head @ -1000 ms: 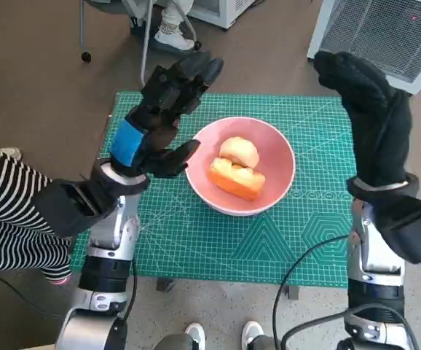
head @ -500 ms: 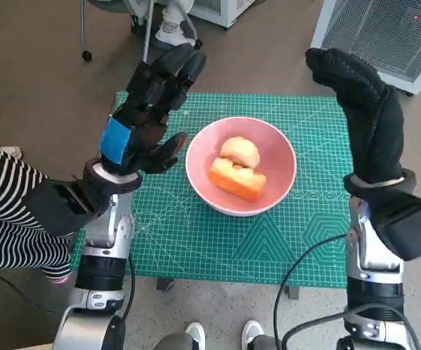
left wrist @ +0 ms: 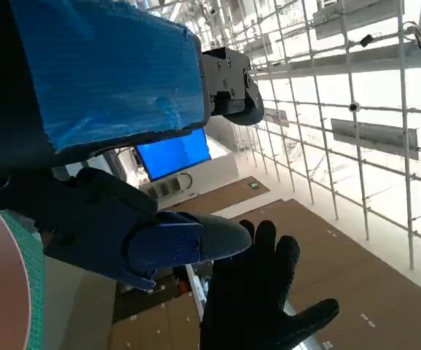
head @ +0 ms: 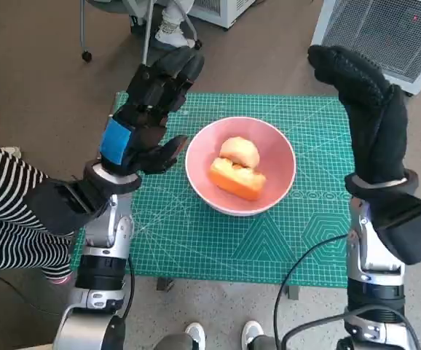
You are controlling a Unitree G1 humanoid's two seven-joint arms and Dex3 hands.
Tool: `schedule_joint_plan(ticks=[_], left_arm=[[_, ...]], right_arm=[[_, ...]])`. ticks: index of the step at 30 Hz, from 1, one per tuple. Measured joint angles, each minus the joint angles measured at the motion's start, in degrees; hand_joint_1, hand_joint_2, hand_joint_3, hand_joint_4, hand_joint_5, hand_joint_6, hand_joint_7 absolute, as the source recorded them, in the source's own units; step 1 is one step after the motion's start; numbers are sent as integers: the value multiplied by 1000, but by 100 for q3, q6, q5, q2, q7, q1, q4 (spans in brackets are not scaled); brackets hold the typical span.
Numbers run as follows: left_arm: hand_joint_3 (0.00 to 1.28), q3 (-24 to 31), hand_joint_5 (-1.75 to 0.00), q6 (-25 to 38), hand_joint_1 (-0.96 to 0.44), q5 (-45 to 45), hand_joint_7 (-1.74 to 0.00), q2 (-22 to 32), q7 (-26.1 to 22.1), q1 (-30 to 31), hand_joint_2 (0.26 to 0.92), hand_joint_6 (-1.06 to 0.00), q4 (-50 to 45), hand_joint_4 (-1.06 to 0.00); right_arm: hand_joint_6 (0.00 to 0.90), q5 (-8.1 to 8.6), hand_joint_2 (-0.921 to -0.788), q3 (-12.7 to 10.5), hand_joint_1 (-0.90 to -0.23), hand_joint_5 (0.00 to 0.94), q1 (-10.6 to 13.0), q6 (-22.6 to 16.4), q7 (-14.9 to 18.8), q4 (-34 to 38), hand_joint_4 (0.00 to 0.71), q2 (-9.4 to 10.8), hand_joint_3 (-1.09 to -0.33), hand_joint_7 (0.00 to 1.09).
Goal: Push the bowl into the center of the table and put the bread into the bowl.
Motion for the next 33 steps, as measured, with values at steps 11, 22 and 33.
schedule_joint_plan(ticks=[11,22,33], left_arm=[[409,1,-7,44,-647,-54,-547,-87,-83,-7,921,1,0,-162],[404,22,-15,60,-632,-177,-546,-199,-149,-65,921,1,39,-176],[406,16,-20,56,-631,-162,-557,-284,-126,-82,921,1,42,-183]], right_arm=[[-1,5,-921,14,-745,2,39,-52,-6,48,173,22,-771,570],[0,37,-921,9,-757,2,88,-90,2,98,174,22,-756,561],[10,57,-921,9,-757,3,190,-91,11,103,178,23,-745,565]])
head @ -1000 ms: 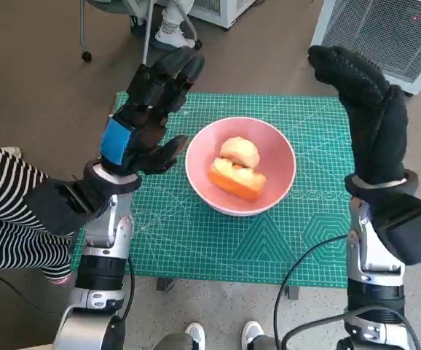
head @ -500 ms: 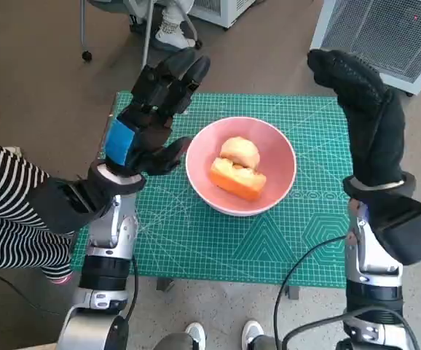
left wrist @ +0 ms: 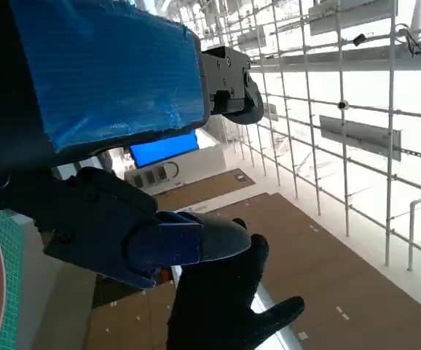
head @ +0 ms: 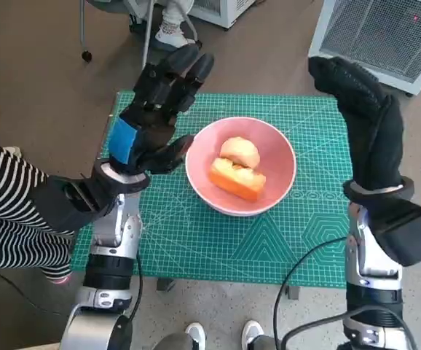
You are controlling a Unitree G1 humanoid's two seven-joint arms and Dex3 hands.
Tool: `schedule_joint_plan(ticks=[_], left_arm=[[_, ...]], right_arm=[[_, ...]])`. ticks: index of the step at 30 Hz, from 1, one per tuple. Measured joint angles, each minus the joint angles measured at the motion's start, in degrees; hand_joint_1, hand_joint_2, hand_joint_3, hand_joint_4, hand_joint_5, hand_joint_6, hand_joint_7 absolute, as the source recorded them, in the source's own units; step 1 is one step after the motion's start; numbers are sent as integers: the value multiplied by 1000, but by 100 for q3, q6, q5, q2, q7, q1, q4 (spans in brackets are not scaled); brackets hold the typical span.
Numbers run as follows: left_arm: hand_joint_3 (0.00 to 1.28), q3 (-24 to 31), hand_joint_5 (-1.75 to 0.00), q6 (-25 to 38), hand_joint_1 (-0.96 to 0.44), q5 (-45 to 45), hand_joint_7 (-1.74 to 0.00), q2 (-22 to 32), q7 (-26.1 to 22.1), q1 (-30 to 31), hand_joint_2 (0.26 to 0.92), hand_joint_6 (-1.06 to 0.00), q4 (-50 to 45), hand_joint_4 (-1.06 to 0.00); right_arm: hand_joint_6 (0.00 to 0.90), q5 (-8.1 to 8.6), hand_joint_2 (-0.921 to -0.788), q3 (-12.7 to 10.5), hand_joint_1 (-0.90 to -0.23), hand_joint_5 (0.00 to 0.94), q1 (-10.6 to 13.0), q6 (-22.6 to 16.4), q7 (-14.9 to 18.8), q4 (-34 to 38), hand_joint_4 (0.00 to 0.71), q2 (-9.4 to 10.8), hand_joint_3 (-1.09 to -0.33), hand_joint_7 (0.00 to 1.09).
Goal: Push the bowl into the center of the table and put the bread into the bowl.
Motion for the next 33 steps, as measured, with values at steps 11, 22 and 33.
schedule_joint_plan(ticks=[11,22,33], left_arm=[[417,-36,-19,7,-621,32,-553,-46,0,-20,921,1,0,-176],[423,-45,-16,57,-617,91,-547,-18,15,-74,921,1,-21,-166],[424,-60,-16,61,-616,226,-548,-17,87,-75,921,1,-89,-161]], right_arm=[[12,0,-921,9,-760,3,1,-22,10,39,179,2,-745,564],[12,2,-921,10,-770,4,1,-34,58,65,182,3,-744,564],[12,45,-921,13,-774,4,1,-93,108,171,183,28,-741,563]])
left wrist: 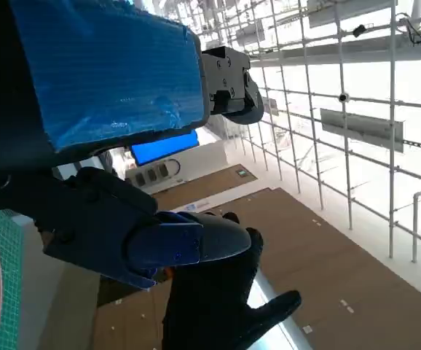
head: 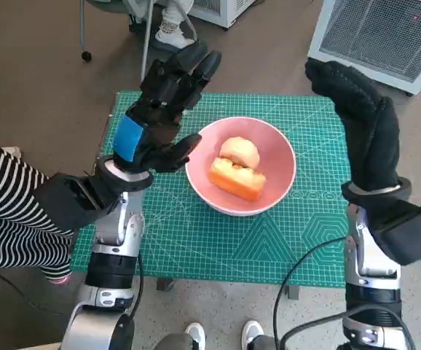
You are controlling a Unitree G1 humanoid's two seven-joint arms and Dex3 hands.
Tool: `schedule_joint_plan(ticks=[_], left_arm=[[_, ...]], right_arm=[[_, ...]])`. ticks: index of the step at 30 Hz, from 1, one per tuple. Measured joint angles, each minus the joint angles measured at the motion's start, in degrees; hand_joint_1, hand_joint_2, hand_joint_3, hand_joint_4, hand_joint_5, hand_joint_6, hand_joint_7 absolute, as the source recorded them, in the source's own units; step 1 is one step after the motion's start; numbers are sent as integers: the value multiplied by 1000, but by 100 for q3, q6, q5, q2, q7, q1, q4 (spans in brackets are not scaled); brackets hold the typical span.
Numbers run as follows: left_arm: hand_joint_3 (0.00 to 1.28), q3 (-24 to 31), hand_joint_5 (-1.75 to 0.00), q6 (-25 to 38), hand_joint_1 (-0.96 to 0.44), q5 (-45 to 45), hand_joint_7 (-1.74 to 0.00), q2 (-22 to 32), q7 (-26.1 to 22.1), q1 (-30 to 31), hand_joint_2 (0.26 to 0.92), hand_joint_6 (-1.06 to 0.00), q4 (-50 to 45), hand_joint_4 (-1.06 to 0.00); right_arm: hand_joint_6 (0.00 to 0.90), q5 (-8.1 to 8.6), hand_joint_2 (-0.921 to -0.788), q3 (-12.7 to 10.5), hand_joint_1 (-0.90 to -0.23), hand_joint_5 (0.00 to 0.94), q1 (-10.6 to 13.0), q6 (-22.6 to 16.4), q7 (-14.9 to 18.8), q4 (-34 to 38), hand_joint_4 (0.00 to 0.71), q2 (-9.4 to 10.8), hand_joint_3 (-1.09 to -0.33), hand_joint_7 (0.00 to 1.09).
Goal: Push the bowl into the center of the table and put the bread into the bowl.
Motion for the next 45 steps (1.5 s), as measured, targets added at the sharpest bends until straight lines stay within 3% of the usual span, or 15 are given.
schedule_joint_plan(ticks=[11,45], left_arm=[[424,-14,-18,19,-617,9,-547,0,34,0,921,1,-10,-160],[420,-33,-24,338,-624,-15,-557,-15,30,73,921,1,-373,-153]], right_arm=[[13,127,-921,1,-780,4,0,-28,33,88,185,5,-738,564],[15,142,-921,-4,-756,3,109,-18,63,-170,185,2,-736,568]])
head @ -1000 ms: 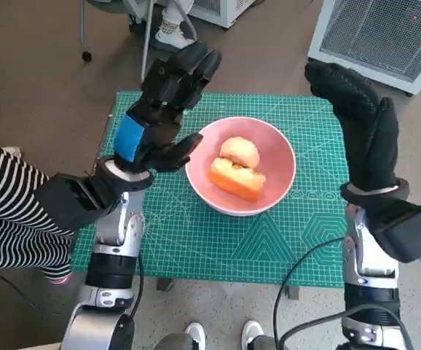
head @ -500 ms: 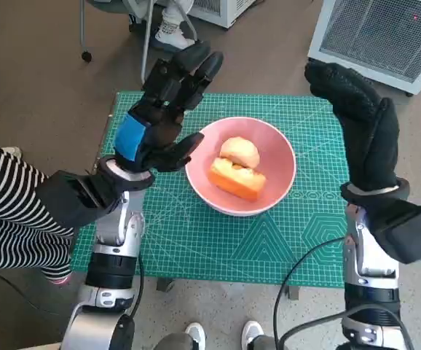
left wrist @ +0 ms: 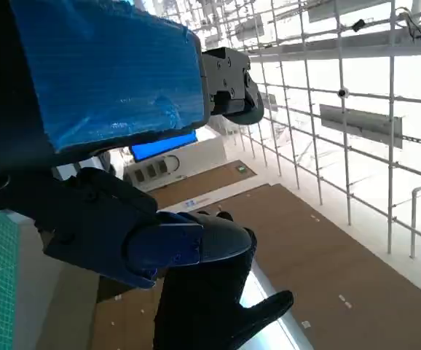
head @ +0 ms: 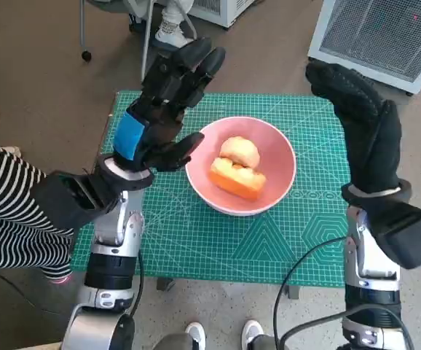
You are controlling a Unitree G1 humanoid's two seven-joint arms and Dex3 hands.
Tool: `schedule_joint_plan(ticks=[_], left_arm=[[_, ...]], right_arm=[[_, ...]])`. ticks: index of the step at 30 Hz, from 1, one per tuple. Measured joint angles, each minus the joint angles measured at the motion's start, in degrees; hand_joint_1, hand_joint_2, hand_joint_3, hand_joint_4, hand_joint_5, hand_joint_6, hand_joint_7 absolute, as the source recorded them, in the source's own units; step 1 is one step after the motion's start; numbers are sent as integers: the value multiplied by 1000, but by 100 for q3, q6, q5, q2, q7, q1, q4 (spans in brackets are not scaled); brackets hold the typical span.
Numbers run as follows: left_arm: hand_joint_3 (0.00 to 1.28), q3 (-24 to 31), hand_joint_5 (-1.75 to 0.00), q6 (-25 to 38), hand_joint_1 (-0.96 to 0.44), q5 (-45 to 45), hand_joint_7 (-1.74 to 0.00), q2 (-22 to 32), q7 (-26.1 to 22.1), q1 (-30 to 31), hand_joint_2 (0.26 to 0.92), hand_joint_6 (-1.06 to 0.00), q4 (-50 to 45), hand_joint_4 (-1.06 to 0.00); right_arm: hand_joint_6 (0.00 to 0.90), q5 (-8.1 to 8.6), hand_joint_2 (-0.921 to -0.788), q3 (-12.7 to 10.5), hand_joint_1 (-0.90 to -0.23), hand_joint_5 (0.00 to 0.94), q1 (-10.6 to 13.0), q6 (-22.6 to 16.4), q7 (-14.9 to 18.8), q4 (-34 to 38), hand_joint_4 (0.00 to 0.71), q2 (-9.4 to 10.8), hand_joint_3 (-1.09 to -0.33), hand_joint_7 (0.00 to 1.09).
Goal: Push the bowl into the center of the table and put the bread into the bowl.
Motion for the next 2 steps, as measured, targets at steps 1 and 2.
schedule_joint_plan(ticks=[1,2], left_arm=[[420,0,-24,8,-623,0,-559,-2,0,20,921,1,-18,-153],[419,0,-25,17,-623,0,-560,-3,0,40,921,1,-35,-153]], right_arm=[[18,0,-921,-3,-756,4,8,2,0,-11,188,0,-736,570],[20,0,-921,-5,-756,5,17,5,-1,-24,189,0,-736,570]])
